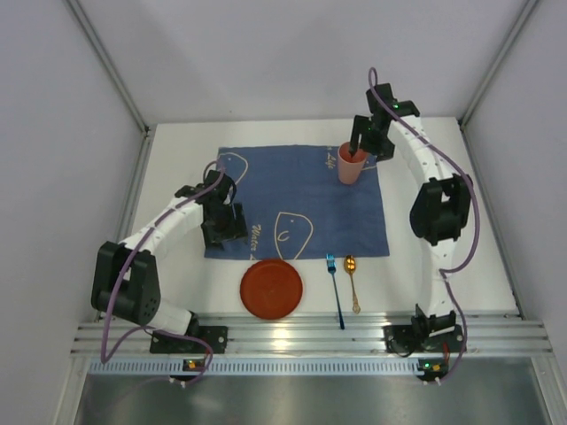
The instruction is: Set the dinner table for one person
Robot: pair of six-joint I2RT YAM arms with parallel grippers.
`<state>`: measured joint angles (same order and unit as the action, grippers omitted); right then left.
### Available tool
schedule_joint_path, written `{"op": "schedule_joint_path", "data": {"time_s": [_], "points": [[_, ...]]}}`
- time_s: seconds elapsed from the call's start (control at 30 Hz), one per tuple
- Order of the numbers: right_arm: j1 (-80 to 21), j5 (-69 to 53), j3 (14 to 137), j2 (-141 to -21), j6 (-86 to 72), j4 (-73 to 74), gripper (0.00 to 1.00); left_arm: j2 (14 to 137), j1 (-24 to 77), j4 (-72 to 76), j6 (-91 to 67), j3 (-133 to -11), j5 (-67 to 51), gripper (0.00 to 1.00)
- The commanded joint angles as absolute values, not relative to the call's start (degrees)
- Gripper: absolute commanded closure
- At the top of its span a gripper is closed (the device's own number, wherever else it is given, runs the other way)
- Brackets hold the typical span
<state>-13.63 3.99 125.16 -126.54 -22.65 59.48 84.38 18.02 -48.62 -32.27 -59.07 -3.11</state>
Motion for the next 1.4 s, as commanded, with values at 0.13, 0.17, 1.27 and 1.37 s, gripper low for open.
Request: {"op": "schedule_joint_path", "data": {"time_s": [0.13,0.17,1.27,1.37], "points": [[-14.06,3.08,111.74,-100.66,-21.44,58.97,0.22,78.93,21.44,-48.87,-32.51,-51.78,-9.13,0.32],[-14.06,2.9,109.88,-96.63,-21.45,59.41,0.23,78.66,23.1,-48.78,-33.04,-50.98,-9.49,0.33],[-12.83,2.9,76.64,-61.36,-18.9,64.42,0.22,80.24,35.07,-51.91,-40.97,-63.43,-0.54,1.0],[-12.83,4.04,75.06,-59.51,-18.72,65.21,0.22,85.33,34.81,-56.14,-37.27,-73.98,3.95,1.0]]}}
